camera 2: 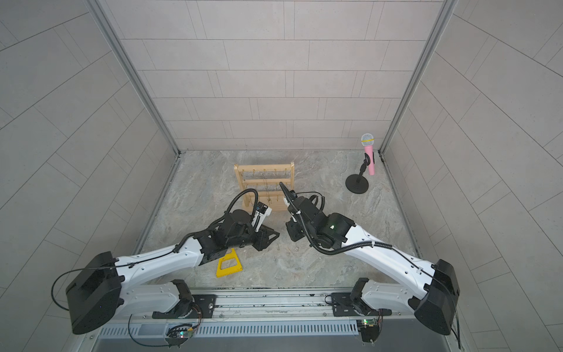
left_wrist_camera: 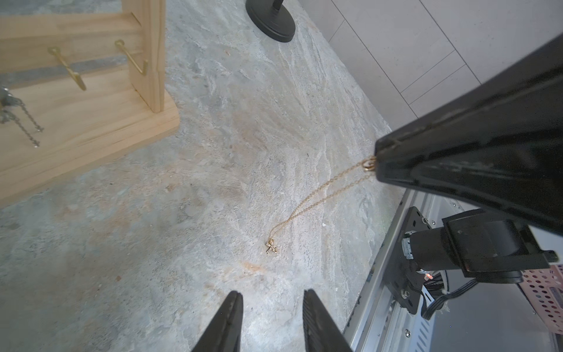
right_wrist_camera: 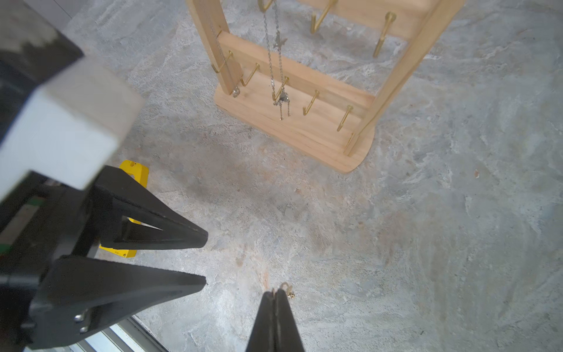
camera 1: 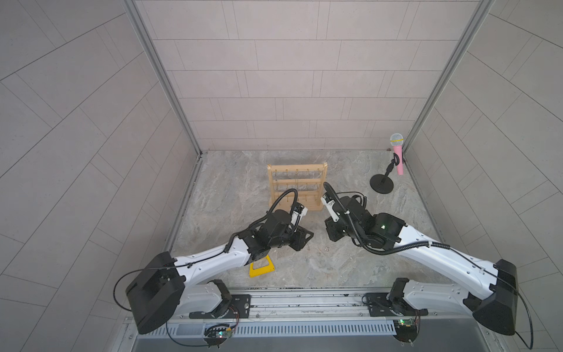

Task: Hang the necklace on the jewelry display stand
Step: Pick up the necklace from the center of the board.

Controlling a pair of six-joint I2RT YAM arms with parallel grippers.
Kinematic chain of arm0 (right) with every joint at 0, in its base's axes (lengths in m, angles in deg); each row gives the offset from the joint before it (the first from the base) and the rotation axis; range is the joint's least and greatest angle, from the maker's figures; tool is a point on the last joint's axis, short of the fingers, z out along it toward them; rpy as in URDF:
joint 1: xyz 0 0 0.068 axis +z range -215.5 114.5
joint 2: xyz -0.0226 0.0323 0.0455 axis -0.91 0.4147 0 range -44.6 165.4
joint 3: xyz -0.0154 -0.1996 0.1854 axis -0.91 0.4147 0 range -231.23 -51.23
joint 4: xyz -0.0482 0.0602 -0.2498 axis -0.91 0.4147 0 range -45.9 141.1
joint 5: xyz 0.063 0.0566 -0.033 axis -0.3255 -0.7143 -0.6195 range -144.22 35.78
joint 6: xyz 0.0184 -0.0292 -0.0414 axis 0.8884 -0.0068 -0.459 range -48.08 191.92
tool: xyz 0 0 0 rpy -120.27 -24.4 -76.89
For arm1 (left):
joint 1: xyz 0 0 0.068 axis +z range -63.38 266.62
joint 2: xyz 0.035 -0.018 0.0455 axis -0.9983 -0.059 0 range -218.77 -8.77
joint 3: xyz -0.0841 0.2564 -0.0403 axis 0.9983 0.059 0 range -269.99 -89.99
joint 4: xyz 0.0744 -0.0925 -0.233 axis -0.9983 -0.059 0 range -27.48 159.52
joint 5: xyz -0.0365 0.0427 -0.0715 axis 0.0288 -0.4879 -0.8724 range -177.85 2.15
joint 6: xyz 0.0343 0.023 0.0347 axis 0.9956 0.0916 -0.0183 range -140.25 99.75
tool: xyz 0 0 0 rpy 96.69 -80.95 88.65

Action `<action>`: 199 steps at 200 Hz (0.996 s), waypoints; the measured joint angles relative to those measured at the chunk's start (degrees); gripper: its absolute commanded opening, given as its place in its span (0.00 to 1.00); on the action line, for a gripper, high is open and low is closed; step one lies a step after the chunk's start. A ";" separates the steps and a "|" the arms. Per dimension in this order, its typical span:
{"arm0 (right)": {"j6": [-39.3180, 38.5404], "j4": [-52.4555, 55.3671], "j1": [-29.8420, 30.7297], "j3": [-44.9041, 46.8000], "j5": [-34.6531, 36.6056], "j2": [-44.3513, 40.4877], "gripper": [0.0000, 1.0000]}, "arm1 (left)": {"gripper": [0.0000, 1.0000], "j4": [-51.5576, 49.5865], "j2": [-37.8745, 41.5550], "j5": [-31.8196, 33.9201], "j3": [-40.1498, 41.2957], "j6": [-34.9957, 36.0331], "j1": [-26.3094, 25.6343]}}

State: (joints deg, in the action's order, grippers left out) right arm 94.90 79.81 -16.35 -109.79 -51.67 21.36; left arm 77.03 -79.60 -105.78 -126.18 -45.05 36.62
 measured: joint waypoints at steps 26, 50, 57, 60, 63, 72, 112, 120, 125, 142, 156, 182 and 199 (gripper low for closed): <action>-0.37 1.14 0.57 -2.62 -0.17 -0.20 0.05 | 0.41 0.68 0.24 -0.52 -0.44 1.60 -0.42; -0.83 2.08 1.11 -4.48 -0.57 -0.57 0.05 | 0.43 2.91 0.76 -1.18 -0.39 4.33 -0.44; -1.01 2.27 1.22 -4.85 -0.66 -0.72 0.05 | 0.43 4.02 0.90 -1.33 -0.37 4.98 -0.44; -1.14 2.38 1.27 -5.05 -0.72 -0.79 0.05 | 0.43 4.44 0.96 -1.38 -0.37 5.18 -0.44; -1.18 2.49 1.33 -5.20 -0.74 -0.83 0.05 | 0.43 4.79 1.01 -1.40 -0.39 5.44 -0.42; -1.44 2.67 1.44 -5.62 -0.81 -0.92 0.05 | 0.43 5.57 1.11 -1.51 -0.44 6.21 -0.37; -2.36 4.35 1.60 -6.95 -1.79 -1.09 0.06 | 0.44 6.54 0.79 -3.08 -2.08 8.81 -0.26; -2.54 4.70 1.62 -7.26 -2.10 -1.16 0.06 | 0.45 7.32 0.59 -3.80 -2.23 9.20 -0.26; -2.67 4.85 1.66 -7.43 -2.16 -1.22 0.06 | 0.45 7.72 0.50 -4.35 -2.25 9.38 -0.26; -3.17 5.44 1.73 -7.87 -2.49 -1.81 0.06 | 0.46 9.09 0.00 -6.29 -2.25 10.19 -0.26; -3.56 6.12 1.77 -8.44 -2.78 -2.34 0.06 | 0.47 10.01 -0.52 -7.87 -2.32 10.95 -0.26; -4.20 7.19 1.81 -9.18 -3.85 -3.43 0.06 | 0.48 11.15 -2.12 -10.38 -3.17 12.44 -0.26; -4.61 7.91 1.81 -9.46 -4.63 -3.96 0.06 | 0.49 12.00 -2.97 -12.09 -3.48 13.27 -0.26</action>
State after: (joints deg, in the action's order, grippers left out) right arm 90.29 87.72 -14.54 -119.26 -56.30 17.40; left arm 89.03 -82.57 -117.87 -129.65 -31.78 36.36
